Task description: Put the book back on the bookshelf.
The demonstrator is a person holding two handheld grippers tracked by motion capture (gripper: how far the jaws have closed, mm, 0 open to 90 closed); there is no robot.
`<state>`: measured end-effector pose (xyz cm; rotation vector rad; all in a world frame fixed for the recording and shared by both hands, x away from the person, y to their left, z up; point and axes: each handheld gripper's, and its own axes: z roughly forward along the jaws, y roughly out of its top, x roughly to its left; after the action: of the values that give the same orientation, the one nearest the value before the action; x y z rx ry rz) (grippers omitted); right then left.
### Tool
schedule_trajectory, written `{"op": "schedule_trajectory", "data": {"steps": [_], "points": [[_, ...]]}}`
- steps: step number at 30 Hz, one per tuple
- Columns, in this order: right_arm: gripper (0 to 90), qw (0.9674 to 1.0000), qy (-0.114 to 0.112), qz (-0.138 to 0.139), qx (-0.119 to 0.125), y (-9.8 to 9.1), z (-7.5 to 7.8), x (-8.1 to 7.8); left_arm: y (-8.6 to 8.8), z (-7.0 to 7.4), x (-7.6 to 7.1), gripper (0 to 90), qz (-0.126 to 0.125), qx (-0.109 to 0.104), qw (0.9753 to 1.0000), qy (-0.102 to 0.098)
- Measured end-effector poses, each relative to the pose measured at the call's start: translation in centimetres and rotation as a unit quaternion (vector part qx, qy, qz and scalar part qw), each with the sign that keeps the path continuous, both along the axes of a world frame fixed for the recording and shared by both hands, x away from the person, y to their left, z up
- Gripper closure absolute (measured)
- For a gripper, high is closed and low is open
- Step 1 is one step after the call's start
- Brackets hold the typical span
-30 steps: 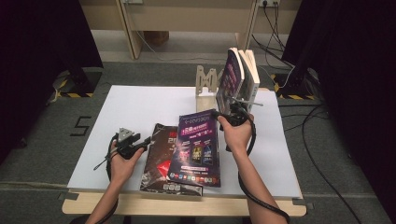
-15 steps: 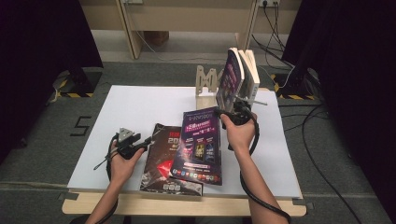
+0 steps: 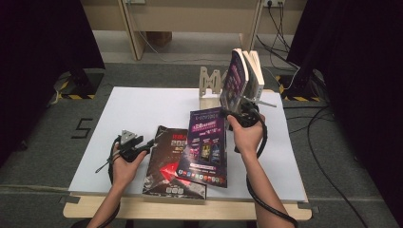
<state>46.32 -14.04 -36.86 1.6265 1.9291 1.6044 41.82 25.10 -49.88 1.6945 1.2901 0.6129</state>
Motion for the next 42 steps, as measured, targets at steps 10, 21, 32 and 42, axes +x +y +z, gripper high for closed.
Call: {"op": "schedule_trajectory", "data": {"steps": [10,21,32,42], "points": [[84.9,0.9999,-0.015,-0.006,0.005,-0.5,0.9,-0.6,0.0,0.0,0.0,46.9,0.000,0.001,1.0000,0.000],[84.9,0.9990,-0.040,-0.017,0.005,-1.1,2.1,-1.4,0.0,0.0,0.0,47.0,0.000,0.002,1.0000,0.000],[84.9,0.9979,-0.060,-0.025,-0.002,-1.8,2.9,-1.7,0.0,0.0,0.0,47.2,-0.001,0.003,1.0000,-0.001],[84.9,0.9964,-0.076,-0.037,0.003,-2.5,3.7,-2.0,0.0,0.0,0.0,47.4,-0.001,0.003,1.0000,-0.001]]}}
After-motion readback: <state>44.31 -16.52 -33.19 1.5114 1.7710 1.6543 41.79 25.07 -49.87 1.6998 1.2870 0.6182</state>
